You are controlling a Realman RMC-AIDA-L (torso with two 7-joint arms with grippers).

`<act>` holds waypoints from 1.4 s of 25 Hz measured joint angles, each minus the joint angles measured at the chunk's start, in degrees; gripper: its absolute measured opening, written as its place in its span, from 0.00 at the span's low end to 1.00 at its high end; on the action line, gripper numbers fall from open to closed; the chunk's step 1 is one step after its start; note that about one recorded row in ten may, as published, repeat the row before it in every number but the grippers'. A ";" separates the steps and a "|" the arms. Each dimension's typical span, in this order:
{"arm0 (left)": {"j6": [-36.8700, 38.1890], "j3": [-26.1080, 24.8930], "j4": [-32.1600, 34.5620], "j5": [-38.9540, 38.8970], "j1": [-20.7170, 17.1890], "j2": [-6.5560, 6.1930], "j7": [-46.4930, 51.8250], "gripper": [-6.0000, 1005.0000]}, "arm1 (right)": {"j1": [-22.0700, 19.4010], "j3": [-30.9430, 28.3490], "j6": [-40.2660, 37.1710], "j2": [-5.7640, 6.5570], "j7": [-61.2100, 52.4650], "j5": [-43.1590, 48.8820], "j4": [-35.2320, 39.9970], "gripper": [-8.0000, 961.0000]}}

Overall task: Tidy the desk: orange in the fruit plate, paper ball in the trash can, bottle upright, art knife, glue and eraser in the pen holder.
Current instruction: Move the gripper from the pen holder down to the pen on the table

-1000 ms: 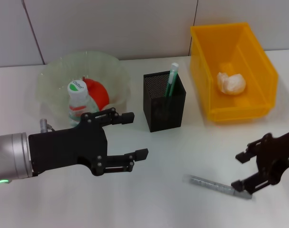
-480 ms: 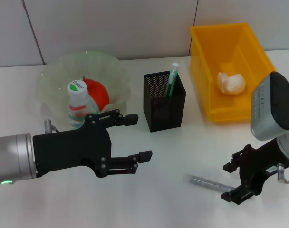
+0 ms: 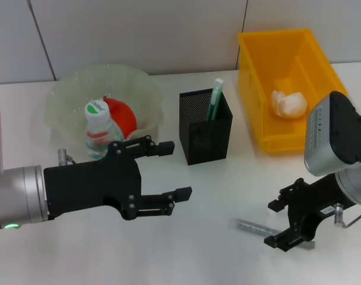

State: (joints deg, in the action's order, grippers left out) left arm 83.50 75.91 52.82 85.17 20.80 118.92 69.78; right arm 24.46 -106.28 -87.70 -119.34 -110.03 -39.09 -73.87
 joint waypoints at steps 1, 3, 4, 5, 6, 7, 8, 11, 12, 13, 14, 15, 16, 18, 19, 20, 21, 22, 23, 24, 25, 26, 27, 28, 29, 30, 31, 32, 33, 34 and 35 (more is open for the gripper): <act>0.00 0.00 0.00 0.00 0.00 0.00 0.00 0.81 | -0.08 0.03 0.02 0.00 0.13 -0.40 0.01 0.79; -0.19 0.04 0.00 -0.02 0.12 0.00 0.00 0.81 | -0.12 0.06 0.09 -0.01 0.21 -0.88 0.02 0.79; -0.19 0.04 0.00 -0.02 0.12 0.00 0.00 0.81 | -0.13 0.07 0.14 -0.01 0.22 -0.97 0.06 0.79; -0.20 0.04 0.00 -0.02 0.15 0.00 0.00 0.81 | -0.11 0.08 0.19 -0.01 0.22 -1.00 0.13 0.79; -0.20 0.04 0.00 -0.02 0.15 0.00 0.00 0.81 | -0.03 0.09 0.28 -0.01 0.23 -1.01 0.30 0.79; -0.20 0.04 0.00 -0.02 0.15 0.00 0.00 0.81 | 0.06 0.09 0.33 -0.01 0.23 -1.02 0.47 0.79; -0.19 0.04 0.00 -0.02 0.15 0.00 0.00 0.81 | 0.17 0.10 0.37 -0.01 0.24 -1.03 0.63 0.79; -0.19 0.03 0.00 -0.02 0.13 0.00 0.00 0.81 | 0.30 0.10 0.44 -0.04 0.25 -1.10 0.82 0.79; -0.19 0.03 0.00 -0.02 0.13 0.00 0.00 0.81 | 0.32 0.11 0.45 -0.07 0.25 -1.13 0.86 0.79; -0.19 0.03 0.00 -0.02 0.00 0.00 0.00 0.81 | 0.33 0.11 0.45 -0.08 0.26 -1.14 0.92 0.79; -0.19 0.03 0.00 -0.02 -0.06 0.00 0.00 0.81 | 0.36 0.11 0.45 -0.09 0.26 -1.15 1.00 0.79; -0.19 0.03 0.00 -0.02 -0.06 0.00 0.00 0.81 | 0.39 0.13 0.46 -0.09 0.26 -1.16 1.14 0.79; -0.19 0.03 0.00 -0.02 -0.06 0.00 0.00 0.81 | 0.41 0.19 0.47 -0.10 0.26 -1.17 1.28 0.79; -0.18 0.45 -0.01 -0.05 -0.13 0.00 0.00 0.81 | 0.41 0.48 0.62 -0.10 0.26 -1.34 1.46 0.79; -0.18 0.45 -0.01 -0.05 -0.13 0.00 0.00 0.81 | 0.39 0.67 0.81 -0.11 0.26 -1.49 1.51 0.79; -0.20 0.74 -0.26 -0.13 -0.14 0.00 0.00 0.81 | 0.29 0.91 1.19 -0.10 0.26 -1.63 1.52 0.79; -0.20 0.74 -0.26 -0.13 -0.14 0.00 0.00 0.81 | 0.19 1.14 1.53 -0.10 0.26 -1.73 1.53 0.79; -0.23 0.80 -0.63 -0.18 -0.06 0.00 0.00 0.81 | 0.09 1.41 1.88 -0.10 0.26 -1.82 1.54 0.78; -0.23 0.81 -0.70 -0.19 -0.03 0.00 0.00 0.81 | 0.02 1.63 2.12 -0.10 0.26 -1.86 1.55 0.76; -0.24 0.81 -0.70 -0.20 -0.03 0.00 0.00 0.81 | -0.03 1.77 2.27 -0.10 0.26 -1.87 1.57 0.75; -0.25 0.82 -0.71 -0.21 -0.02 -0.01 0.00 0.81 | -0.04 1.88 2.31 -0.10 0.26 -1.90 1.69 0.74; -0.25 0.82 -0.71 -0.21 -0.02 -0.01 0.00 0.81 | 0.01 1.95 2.32 -0.10 0.25 -1.90 1.87 0.72; -0.25 0.82 -0.71 -0.21 -0.02 -0.01 0.00 0.81 | 0.10 1.99 2.33 -0.10 0.25 -1.90 2.04 0.71; -0.25 0.82 -0.71 -0.22 -0.01 0.00 0.00 0.81 | 0.17 2.02 2.33 -0.10 0.17 -1.93 2.25 0.69; -0.27 0.82 -0.70 -0.25 -0.06 0.00 0.00 0.81 | 0.24 2.05 2.31 -0.10 0.10 -2.03 2.44 0.67; -0.27 0.82 -0.70 -0.25 -0.06 0.00 0.00 0.81 | 0.26 2.06 2.26 -0.10 0.08 -2.19 2.63 0.65; -0.28 0.82 -0.71 -0.25 -0.06 0.00 0.00 0.81 | 0.27 2.07 2.24 -0.10 0.08 -2.42 2.75 0.64; -0.28 0.82 -0.71 -0.25 -0.06 0.00 0.00 0.81 | 0.27 2.07 2.21 -0.09 0.08 -2.70 2.87 0.62; -0.28 0.82 -0.71 -0.25 -0.06 0.00 0.00 0.81 | 0.25 2.08 2.19 -0.07 0.08 -2.91 2.92 0.60; -0.28 0.82 -0.71 -0.25 -0.06 0.00 0.00 0.81 | 0.22 2.09 2.21 -0.04 0.08 -3.02 2.94 0.59; -0.28 0.82 -0.77 -0.27 -0.06 0.00 0.00 0.81 | 0.13 2.11 2.30 -0.01 0.11 -3.05 2.95 0.57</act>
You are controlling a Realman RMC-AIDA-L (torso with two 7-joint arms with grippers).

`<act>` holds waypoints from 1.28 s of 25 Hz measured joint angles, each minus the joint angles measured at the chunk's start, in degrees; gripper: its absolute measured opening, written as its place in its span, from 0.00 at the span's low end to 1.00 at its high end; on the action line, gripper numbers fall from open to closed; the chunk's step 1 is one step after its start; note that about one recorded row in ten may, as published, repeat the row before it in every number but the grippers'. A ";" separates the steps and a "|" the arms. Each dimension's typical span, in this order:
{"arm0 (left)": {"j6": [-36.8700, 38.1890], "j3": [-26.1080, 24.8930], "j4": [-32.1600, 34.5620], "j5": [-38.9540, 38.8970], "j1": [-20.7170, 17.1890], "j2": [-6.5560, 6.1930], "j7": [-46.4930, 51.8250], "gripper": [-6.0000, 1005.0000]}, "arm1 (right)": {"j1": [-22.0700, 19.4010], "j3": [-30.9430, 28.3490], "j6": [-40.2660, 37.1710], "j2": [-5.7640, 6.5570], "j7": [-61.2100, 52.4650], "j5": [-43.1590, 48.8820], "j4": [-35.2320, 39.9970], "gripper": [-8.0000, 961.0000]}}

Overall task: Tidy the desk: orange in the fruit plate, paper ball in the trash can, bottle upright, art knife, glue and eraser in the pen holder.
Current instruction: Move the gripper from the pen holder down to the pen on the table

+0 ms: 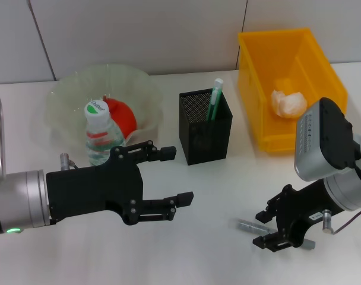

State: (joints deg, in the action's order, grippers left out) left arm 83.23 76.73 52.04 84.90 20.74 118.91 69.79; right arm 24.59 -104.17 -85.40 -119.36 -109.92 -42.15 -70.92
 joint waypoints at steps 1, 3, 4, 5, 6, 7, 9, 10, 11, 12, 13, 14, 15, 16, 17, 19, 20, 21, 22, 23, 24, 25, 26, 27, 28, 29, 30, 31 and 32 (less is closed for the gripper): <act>0.00 0.00 0.00 0.00 0.00 0.00 0.00 0.81 | 0.00 0.00 0.00 0.00 0.00 0.00 0.00 0.55; 0.00 0.00 -0.02 0.00 0.00 0.00 -0.01 0.81 | -0.05 0.01 0.08 0.00 0.00 -0.02 0.00 0.53; 0.00 0.00 -0.02 0.00 0.00 0.00 -0.01 0.81 | -0.06 0.02 0.15 0.00 0.00 -0.03 0.00 0.53; 0.00 0.00 -0.02 0.00 0.00 0.00 -0.01 0.81 | -0.06 0.02 0.30 0.00 -0.14 -0.04 0.00 0.54; 0.00 0.00 -0.02 0.00 0.00 0.00 -0.01 0.81 | -0.06 0.02 0.30 0.00 -0.14 -0.04 0.00 0.53; 0.00 0.00 -0.02 0.00 0.00 0.00 -0.01 0.81 | -0.05 0.02 0.38 0.00 -0.20 -0.04 0.00 0.53; 0.00 0.00 -0.02 0.00 -0.03 0.00 -0.02 0.81 | -0.01 0.02 0.44 0.01 -0.25 -0.04 0.00 0.53; 0.00 0.06 -0.01 0.00 -0.08 0.00 -0.05 0.81 | 0.02 0.02 0.48 0.00 -0.27 -0.04 0.03 0.53; 0.00 0.06 -0.01 0.00 -0.08 0.00 -0.05 0.81 | 0.06 0.02 0.50 0.01 -0.29 -0.05 0.14 0.51; 0.00 0.06 -0.01 0.00 -0.08 0.00 -0.05 0.81 | 0.12 0.00 0.52 0.00 -0.32 -0.05 0.26 0.50; 0.01 0.08 -0.02 0.00 -0.07 0.00 -0.07 0.81 | 0.19 -0.01 0.52 0.01 -0.35 -0.04 0.37 0.49; 0.01 0.08 -0.02 0.00 -0.07 0.00 -0.07 0.81 | 0.19 -0.01 0.52 0.01 -0.35 -0.04 0.37 0.47; 0.00 0.08 -0.02 0.00 -0.05 0.00 -0.08 0.81 | 0.27 -0.08 0.62 0.00 -0.41 -0.04 0.54 0.46; 0.00 0.08 -0.02 0.00 -0.05 0.00 -0.08 0.81 | 0.28 -0.08 0.78 0.00 -0.47 -0.02 0.57 0.46; 0.00 0.08 -0.02 0.00 0.00 0.00 -0.08 0.81 | 0.28 -0.08 0.78 0.00 -0.47 -0.02 0.57 0.46; 0.00 0.08 -0.02 0.00 0.00 0.00 -0.08 0.81 | 0.28 -0.01 1.09 0.00 -0.61 0.11 0.61 0.45; 0.00 0.08 -0.02 0.00 0.03 0.00 -0.09 0.81 | 0.28 0.00 1.18 0.01 -0.67 0.17 0.61 0.45; 0.01 0.08 -0.02 0.00 0.13 0.00 -0.09 0.81 | 0.28 0.01 1.22 0.00 -0.71 0.22 0.62 0.45; 0.01 0.08 -0.02 0.00 0.14 0.00 -0.09 0.81 | 0.28 0.02 1.22 0.00 -0.73 0.23 0.62 0.45; 0.00 0.08 -0.02 0.00 0.14 0.00 -0.09 0.81 | 0.28 0.02 1.23 0.01 -0.75 0.24 0.63 0.45; 0.00 0.08 -0.02 0.00 0.14 0.00 -0.09 0.81 | 0.28 -0.01 1.25 0.00 -0.78 0.25 0.65 0.45; 0.00 0.08 -0.02 0.00 0.15 0.00 -0.13 0.81 | 0.28 -0.05 1.29 0.01 -0.81 0.25 0.68 0.45; 0.01 0.09 -0.02 0.00 0.16 0.00 -0.44 0.81 | 0.28 -0.05 1.29 0.01 -0.81 0.25 0.68 0.45; 0.01 0.09 -0.02 0.00 0.16 0.00 -0.44 0.81 | 0.30 -0.05 1.29 0.00 -0.86 0.25 0.70 0.44; 0.00 0.09 -0.02 0.00 0.17 0.00 -0.58 0.81 | 0.33 -0.02 1.30 0.00 -0.90 0.25 0.71 0.44; 0.00 0.08 -0.02 0.00 0.18 0.00 -0.65 0.81 | 0.34 0.02 1.32 0.00 -0.93 0.28 0.71 0.44; 0.01 0.08 -0.02 0.00 0.18 0.00 -0.66 0.81 | 0.35 0.02 1.43 0.01 -0.97 0.31 0.71 0.43; 0.01 0.08 -0.02 0.00 0.18 0.00 -0.66 0.81 | 0.36 0.02 1.59 0.01 -1.01 0.33 0.72 0.43; 0.00 0.08 -0.02 0.00 0.18 0.00 -0.66 0.81 | 0.36 0.02 1.72 0.00 -1.03 0.34 0.77 0.42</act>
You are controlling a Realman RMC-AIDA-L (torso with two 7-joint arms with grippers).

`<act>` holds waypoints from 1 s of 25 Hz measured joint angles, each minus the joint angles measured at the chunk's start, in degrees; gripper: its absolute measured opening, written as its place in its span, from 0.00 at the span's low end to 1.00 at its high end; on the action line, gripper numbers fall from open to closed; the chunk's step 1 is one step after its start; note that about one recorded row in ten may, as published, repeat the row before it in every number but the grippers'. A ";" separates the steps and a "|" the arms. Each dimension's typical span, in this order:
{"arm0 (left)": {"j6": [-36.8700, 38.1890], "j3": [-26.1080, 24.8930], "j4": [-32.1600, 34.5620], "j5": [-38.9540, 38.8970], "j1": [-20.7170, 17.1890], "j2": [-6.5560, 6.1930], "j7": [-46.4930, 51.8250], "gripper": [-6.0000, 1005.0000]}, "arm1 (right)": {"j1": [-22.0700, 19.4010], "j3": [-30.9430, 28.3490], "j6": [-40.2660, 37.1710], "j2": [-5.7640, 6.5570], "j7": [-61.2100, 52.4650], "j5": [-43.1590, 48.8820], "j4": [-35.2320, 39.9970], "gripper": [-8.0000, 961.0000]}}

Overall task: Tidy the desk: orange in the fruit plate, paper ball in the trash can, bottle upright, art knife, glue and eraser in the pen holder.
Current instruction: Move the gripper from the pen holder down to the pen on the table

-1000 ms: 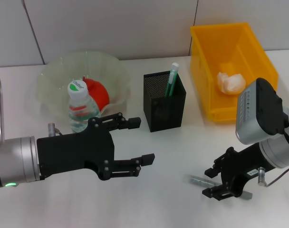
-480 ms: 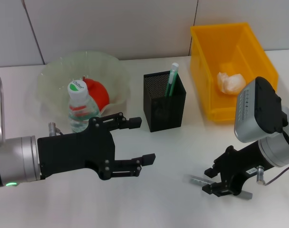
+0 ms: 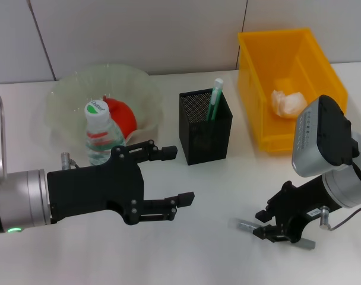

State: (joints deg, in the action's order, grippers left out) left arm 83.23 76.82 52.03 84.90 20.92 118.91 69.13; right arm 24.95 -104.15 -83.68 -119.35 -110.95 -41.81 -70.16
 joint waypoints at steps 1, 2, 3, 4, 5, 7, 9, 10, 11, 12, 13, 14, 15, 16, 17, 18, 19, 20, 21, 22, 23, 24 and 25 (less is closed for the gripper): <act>0.00 0.00 0.00 0.00 0.00 0.00 0.00 0.81 | 0.00 0.00 0.12 0.00 -0.04 0.01 0.05 0.41; 0.00 0.00 0.00 0.00 0.00 0.00 0.00 0.81 | 0.01 0.00 0.17 0.00 -0.08 0.02 0.09 0.40; 0.00 0.00 0.00 0.00 0.00 0.00 0.00 0.81 | 0.06 0.02 0.18 0.00 -0.12 0.03 0.11 0.39; 0.00 0.00 0.00 0.00 0.00 0.00 0.00 0.81 | 0.06 0.02 0.18 0.00 -0.12 0.03 0.11 0.37; 0.00 0.00 0.00 0.00 0.00 0.00 0.00 0.81 | 0.08 0.04 0.19 -0.01 -0.13 0.04 0.12 0.36; 0.00 0.00 0.00 0.00 0.00 0.00 0.00 0.81 | 0.11 0.09 0.19 -0.03 -0.14 0.06 0.25 0.34; 0.00 0.00 0.00 0.00 0.00 0.00 0.00 0.81 | 0.24 0.11 0.19 -0.04 -0.14 0.07 0.62 0.32; 0.00 0.00 0.00 0.00 0.00 0.00 0.00 0.81 | 0.37 0.13 0.19 -0.05 -0.14 0.07 0.87 0.32; 0.00 0.00 0.00 0.00 0.00 0.00 0.00 0.81 | 0.59 0.18 0.19 -0.06 -0.14 0.07 1.33 0.32; 0.00 0.00 0.00 0.00 0.00 0.00 0.01 0.81 | 0.59 0.18 0.19 -0.06 -0.14 0.07 1.33 0.32; 0.00 0.00 0.00 0.00 0.00 0.00 0.01 0.81 | 0.69 0.23 0.20 -0.07 -0.14 0.07 1.57 0.32; 0.00 0.00 0.00 0.00 0.00 0.00 0.01 0.81 | 0.69 0.23 0.20 -0.07 -0.14 0.07 1.57 0.32; 0.00 0.00 0.00 0.00 0.00 0.00 0.01 0.81 | 0.69 0.24 0.22 -0.08 -0.14 0.07 1.60 0.32; 0.00 0.00 0.00 0.00 0.00 0.00 0.02 0.81 | 0.70 0.25 0.23 -0.08 -0.14 0.07 1.60 0.32; 0.00 0.00 0.00 0.00 0.00 0.00 0.02 0.81 | 0.70 0.25 0.24 -0.09 -0.14 0.07 1.61 0.32; 0.00 0.00 0.00 0.00 0.00 0.00 0.03 0.81 | 0.71 0.26 0.26 -0.09 -0.14 0.07 1.61 0.32; 0.00 0.00 0.00 0.00 0.00 0.00 0.03 0.81 | 0.76 0.30 0.33 -0.09 -0.14 0.08 1.61 0.32; 0.00 0.00 0.00 0.00 0.00 0.00 0.04 0.81 | 0.78 0.50 0.58 -0.09 -0.14 0.13 1.61 0.31; 0.00 0.00 0.00 0.00 0.00 0.00 0.04 0.81 | 0.78 0.50 0.58 -0.09 -0.14 0.13 1.61 0.30; 0.00 0.00 0.00 0.00 0.00 0.00 0.04 0.81 | 0.78 0.77 0.83 -0.09 -0.14 0.17 1.61 0.28; 0.00 0.00 0.00 0.00 0.00 0.00 0.04 0.81 | 0.77 0.79 0.87 -0.09 -0.15 0.18 1.61 0.27; 0.00 0.00 0.00 0.00 0.00 0.00 0.03 0.81 | 0.76 0.80 0.91 -0.09 -0.21 0.22 1.60 0.26; 0.00 0.00 0.00 0.00 0.00 0.00 0.02 0.81 | 0.76 0.80 0.92 -0.09 -0.33 0.29 1.60 0.25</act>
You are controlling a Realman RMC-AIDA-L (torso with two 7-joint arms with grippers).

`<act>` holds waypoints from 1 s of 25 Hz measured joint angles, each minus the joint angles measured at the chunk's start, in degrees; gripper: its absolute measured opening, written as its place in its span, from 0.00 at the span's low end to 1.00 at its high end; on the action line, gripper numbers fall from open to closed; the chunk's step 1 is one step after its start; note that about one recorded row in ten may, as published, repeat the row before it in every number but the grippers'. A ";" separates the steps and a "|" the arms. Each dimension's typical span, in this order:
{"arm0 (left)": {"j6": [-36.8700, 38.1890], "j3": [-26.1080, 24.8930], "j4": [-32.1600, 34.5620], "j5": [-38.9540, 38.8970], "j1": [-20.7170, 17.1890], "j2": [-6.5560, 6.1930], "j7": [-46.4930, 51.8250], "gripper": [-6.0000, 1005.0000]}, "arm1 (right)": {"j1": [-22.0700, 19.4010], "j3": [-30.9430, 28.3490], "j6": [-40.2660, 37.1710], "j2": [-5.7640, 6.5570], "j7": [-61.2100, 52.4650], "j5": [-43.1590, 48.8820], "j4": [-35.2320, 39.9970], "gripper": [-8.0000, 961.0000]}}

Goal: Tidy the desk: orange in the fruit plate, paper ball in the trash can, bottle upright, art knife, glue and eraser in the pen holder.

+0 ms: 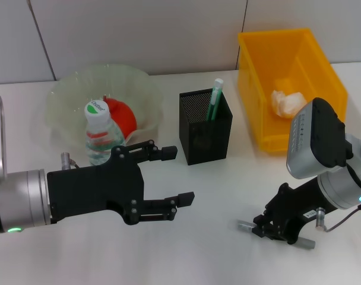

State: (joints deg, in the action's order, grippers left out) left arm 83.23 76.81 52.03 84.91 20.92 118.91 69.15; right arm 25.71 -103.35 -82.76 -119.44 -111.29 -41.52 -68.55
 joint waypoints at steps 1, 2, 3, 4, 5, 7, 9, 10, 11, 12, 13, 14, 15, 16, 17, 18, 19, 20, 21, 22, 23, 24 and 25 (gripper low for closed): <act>0.00 0.00 0.00 0.00 0.00 0.00 0.00 0.81 | 0.00 0.00 0.00 0.00 0.00 0.00 0.00 0.23; 0.00 0.00 0.00 0.00 0.00 0.00 0.00 0.81 | -0.01 0.00 0.06 0.00 -0.30 0.22 0.06 0.22; 0.00 0.00 0.00 0.00 0.00 0.00 -0.01 0.81 | -0.01 0.00 0.06 0.00 -0.30 0.22 0.06 0.21; 0.00 0.00 0.00 0.00 0.00 0.00 -0.01 0.81 | -0.01 -0.01 0.12 0.00 -0.41 0.31 0.14 0.20; 0.00 0.00 0.00 0.00 0.00 0.00 -0.02 0.81 | -0.02 0.05 0.23 0.00 -0.48 0.36 0.39 0.18; 0.00 0.00 0.00 0.00 0.00 0.00 -0.02 0.81 | -0.04 0.25 0.30 0.00 -0.49 0.38 0.48 0.16; 0.00 0.00 0.00 0.00 0.00 0.00 -0.03 0.81 | -0.06 0.45 0.33 0.01 -0.50 0.39 0.50 0.14; 0.00 0.02 0.00 0.00 0.00 0.00 -0.03 0.81 | -0.13 0.65 0.43 0.01 -0.50 0.40 0.45 0.14; 0.00 0.02 0.00 0.00 0.00 0.00 -0.03 0.81 | -0.21 0.82 0.52 0.02 -0.50 0.41 0.34 0.14; 0.00 0.28 0.00 0.00 0.00 0.00 -0.04 0.81 | -0.33 0.90 0.62 0.04 -0.51 0.40 0.19 0.14; 0.00 0.35 0.00 0.00 0.00 -0.02 -0.04 0.81 | -0.54 0.95 0.73 0.05 -0.51 0.42 -0.16 0.14; 0.00 0.39 0.00 0.00 0.00 -0.04 -0.05 0.81 | -0.64 0.96 0.73 0.05 -0.51 0.45 -0.41 0.14; 0.00 0.41 0.00 0.00 0.00 -0.07 -0.05 0.81 | -0.75 0.96 0.73 0.06 -0.51 0.48 -0.65 0.14; 0.00 0.41 0.00 0.00 0.00 -0.07 -0.05 0.81 | -0.75 0.96 0.73 0.06 -0.51 0.48 -0.65 0.14; 0.00 0.43 0.00 0.00 0.00 -0.07 -0.06 0.81 | -1.08 0.95 0.73 0.07 -0.51 0.52 -1.27 0.14; 0.00 0.43 0.00 0.00 0.00 -0.07 -0.06 0.81 | -1.08 0.95 0.73 0.07 -0.51 0.52 -1.27 0.14; 0.00 0.43 0.00 0.00 0.00 -0.08 -0.07 0.81 | -1.27 0.93 0.73 0.08 -0.54 0.53 -1.68 0.14; 0.00 0.44 0.00 0.00 0.00 -0.09 -0.07 0.81 | -1.69 0.89 0.71 0.09 -0.77 0.54 -2.75 0.14; 0.00 0.44 0.00 0.00 0.00 -0.09 -0.07 0.81 | -1.69 0.89 0.71 0.09 -0.77 0.54 -2.75 0.14; 0.00 0.46 0.00 0.00 0.00 -0.09 -0.08 0.81 | -2.20 0.79 0.56 0.09 -1.15 0.55 -4.38 0.14; 0.00 0.46 0.00 0.00 0.00 -0.09 -0.08 0.81 | -2.20 0.79 0.56 0.09 -1.15 0.55 -4.38 0.14; 0.00 0.49 0.00 0.00 0.00 -0.09 -0.08 0.81 | -2.61 0.66 0.46 0.10 -1.35 0.55 -5.54 0.14; 0.00 0.51 0.00 0.00 0.00 -0.09 -0.08 0.81 | -3.52 0.40 0.30 0.14 -1.94 0.55 -8.41 0.14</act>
State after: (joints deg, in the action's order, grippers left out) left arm 83.23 77.33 52.03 84.91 20.92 118.82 69.08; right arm 22.20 -102.95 -82.45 -119.30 -113.22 -40.97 -76.97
